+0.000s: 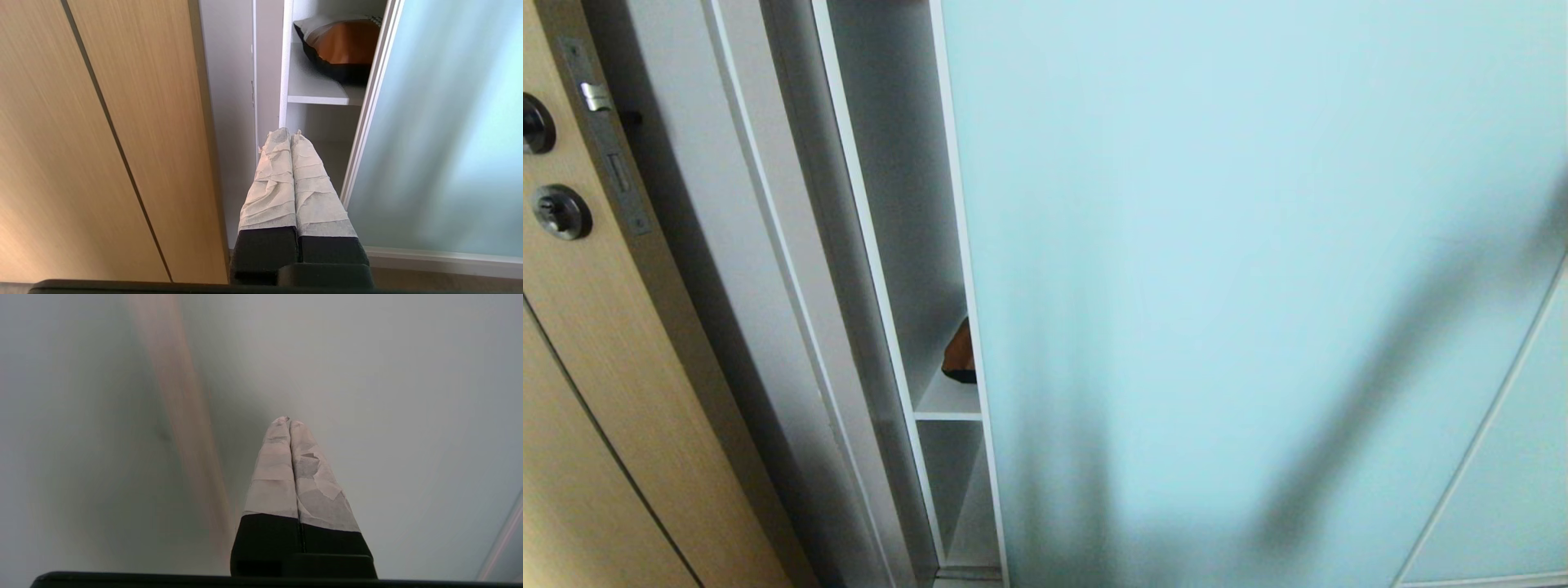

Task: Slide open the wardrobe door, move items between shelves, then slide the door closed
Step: Close the door

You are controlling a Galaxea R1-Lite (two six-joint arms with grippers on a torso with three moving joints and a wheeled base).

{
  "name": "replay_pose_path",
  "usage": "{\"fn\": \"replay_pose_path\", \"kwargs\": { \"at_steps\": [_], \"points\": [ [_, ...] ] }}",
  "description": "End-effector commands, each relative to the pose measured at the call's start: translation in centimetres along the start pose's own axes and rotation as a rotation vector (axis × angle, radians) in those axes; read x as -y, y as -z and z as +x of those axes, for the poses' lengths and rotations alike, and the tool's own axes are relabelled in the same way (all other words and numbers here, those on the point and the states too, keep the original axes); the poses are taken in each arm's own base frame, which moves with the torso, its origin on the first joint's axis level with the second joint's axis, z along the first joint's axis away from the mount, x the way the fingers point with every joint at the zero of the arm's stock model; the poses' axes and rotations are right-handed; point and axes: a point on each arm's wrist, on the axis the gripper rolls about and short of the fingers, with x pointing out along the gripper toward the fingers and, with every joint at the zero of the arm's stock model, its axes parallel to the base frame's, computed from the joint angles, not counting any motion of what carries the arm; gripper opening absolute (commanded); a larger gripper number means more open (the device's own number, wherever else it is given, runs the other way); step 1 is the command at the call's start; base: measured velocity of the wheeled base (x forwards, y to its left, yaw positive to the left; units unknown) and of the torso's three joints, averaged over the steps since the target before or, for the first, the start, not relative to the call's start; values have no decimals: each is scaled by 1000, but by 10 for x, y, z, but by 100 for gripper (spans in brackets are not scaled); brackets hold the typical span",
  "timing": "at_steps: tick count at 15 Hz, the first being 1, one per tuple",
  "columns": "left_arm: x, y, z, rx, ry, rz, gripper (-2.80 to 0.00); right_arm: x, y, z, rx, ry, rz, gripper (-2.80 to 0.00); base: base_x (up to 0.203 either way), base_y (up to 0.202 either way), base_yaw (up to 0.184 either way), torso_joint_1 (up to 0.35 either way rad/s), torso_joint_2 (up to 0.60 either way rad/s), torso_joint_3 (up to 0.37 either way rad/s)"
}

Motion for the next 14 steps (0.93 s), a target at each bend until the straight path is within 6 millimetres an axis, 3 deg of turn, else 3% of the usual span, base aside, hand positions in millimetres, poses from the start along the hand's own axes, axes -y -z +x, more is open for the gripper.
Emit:
{"fn": "replay_pose_path", "kwargs": {
  "at_steps": [1,9,14],
  "points": [
    [0,0,0,-3,-1,0,-280,0,13,11,-13,-7,4,-280,0,0,0,0,0,0],
    [0,0,0,-3,-1,0,-280,-4,19,22,-11,-26,-1,-280,0,0,0,0,0,0],
    [0,0,0,-3,-1,0,-280,-19,22,23,-13,-59,6,-280,0,0,0,0,0,0]
  ]
}}
